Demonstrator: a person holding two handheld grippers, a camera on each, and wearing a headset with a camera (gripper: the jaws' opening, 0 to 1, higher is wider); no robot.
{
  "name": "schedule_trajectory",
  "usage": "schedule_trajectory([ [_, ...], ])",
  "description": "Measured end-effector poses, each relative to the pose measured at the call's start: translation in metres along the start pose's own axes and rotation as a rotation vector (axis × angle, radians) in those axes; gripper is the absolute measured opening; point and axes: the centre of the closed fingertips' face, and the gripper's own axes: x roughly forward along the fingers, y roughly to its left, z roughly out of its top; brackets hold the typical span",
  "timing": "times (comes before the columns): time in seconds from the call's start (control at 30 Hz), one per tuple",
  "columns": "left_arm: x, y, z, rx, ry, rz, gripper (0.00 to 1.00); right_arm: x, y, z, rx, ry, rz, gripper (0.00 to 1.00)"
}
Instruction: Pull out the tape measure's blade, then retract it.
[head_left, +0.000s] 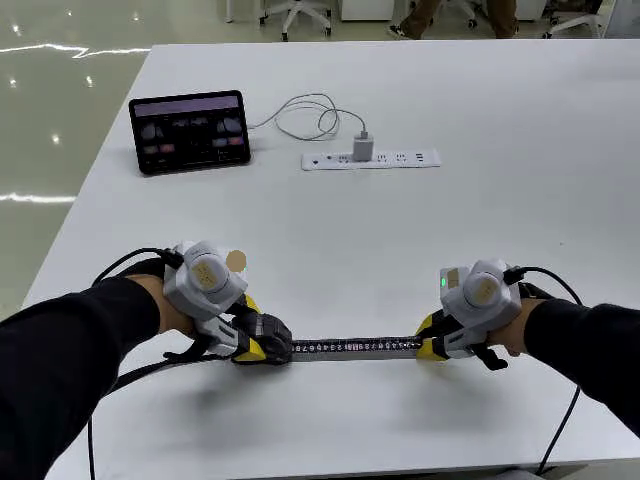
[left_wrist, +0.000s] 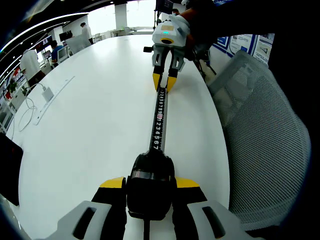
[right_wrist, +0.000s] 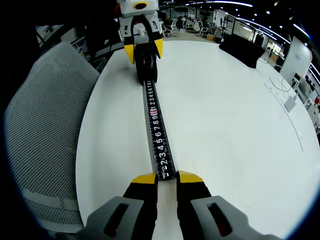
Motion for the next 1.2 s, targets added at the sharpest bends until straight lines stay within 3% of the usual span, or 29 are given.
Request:
schedule_trajectory([
  [1.2,-0.001,0.0,0.0,-0.004,-0.003,0.003,0.31,-0.021,-0.008,-0.033,0.032,0.031,-0.022,0.08],
])
